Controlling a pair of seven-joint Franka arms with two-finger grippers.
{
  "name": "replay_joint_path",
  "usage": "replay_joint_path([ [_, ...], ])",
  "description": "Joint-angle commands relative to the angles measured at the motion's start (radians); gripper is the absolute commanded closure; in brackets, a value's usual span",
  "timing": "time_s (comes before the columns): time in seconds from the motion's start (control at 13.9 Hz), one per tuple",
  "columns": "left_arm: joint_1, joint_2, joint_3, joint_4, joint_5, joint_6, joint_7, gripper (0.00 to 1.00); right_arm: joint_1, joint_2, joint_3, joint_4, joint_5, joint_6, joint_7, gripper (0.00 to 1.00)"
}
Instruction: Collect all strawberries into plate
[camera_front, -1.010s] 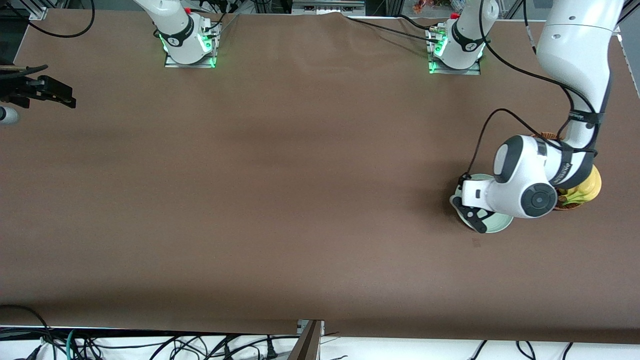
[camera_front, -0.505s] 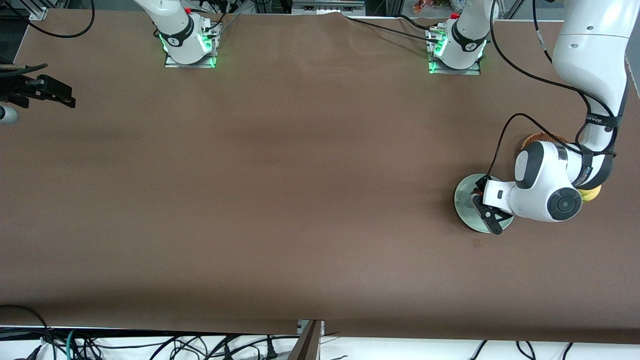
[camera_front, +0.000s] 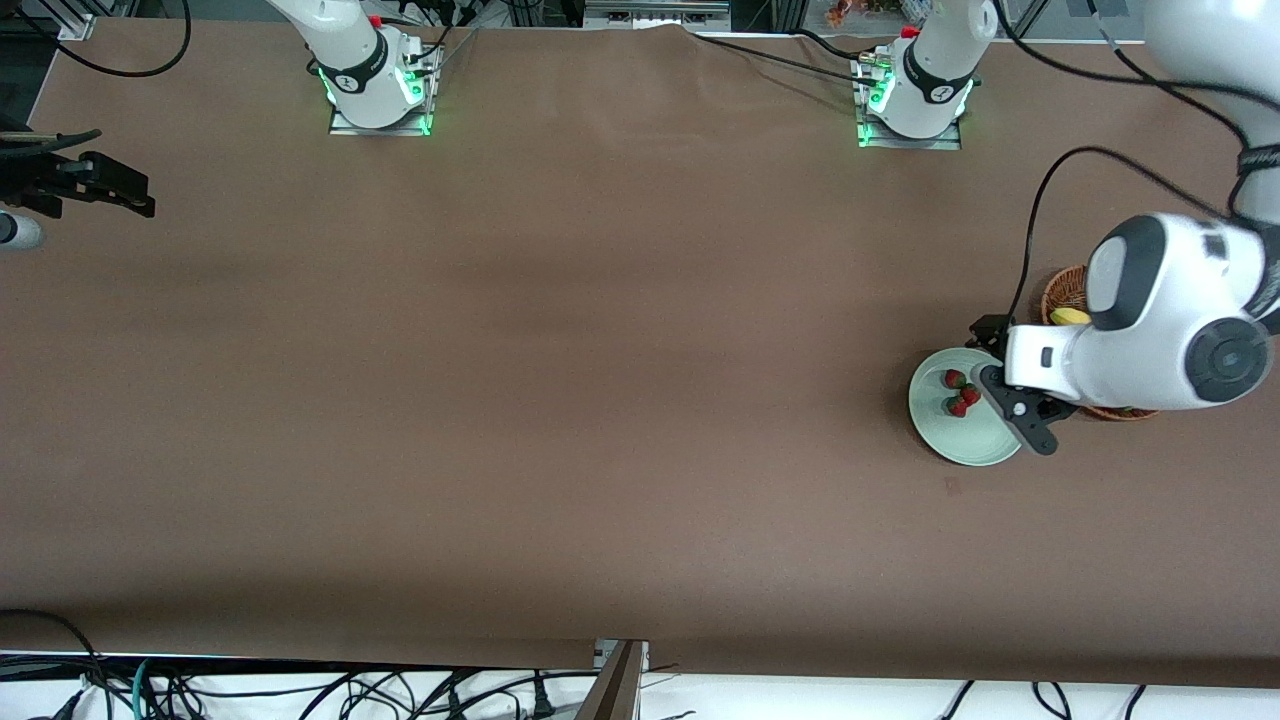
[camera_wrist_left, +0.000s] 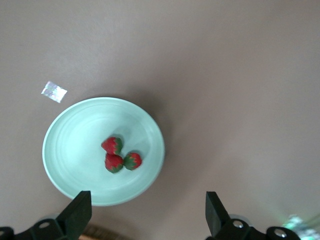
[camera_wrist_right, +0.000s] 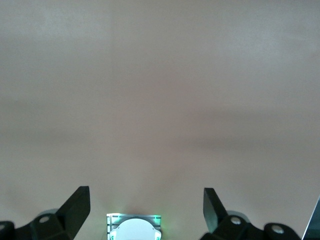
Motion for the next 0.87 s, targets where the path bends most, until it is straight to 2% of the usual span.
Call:
replay_joint_path([
  [0.0, -0.007, -0.021, -0.036, 0.134, -0.013, -0.153, -0.146, 0.00, 0.002, 0.010, -0.001, 0.032, 0.010, -0.019, 0.005, 0.00],
  [0.14, -0.007, -0.079, -0.067, 0.150, -0.009, -0.207, -0.287, 0.00, 0.004, 0.012, -0.001, 0.032, 0.010, -0.018, 0.005, 0.00],
  [0.36, -0.073, -0.190, -0.027, 0.122, 0.017, -0.212, -0.481, 0.00, 0.002, 0.013, 0.001, 0.032, 0.010, -0.016, 0.005, 0.00],
  [0.58, -0.241, -0.264, 0.238, 0.084, 0.004, -0.177, -0.545, 0.00, 0.004, 0.012, 0.001, 0.032, 0.010, -0.022, 0.005, 0.00],
  [0.79, -0.250, -0.422, 0.258, -0.141, -0.012, -0.030, -0.674, 0.00, 0.004, 0.013, 0.001, 0.032, 0.010, -0.016, 0.005, 0.00],
])
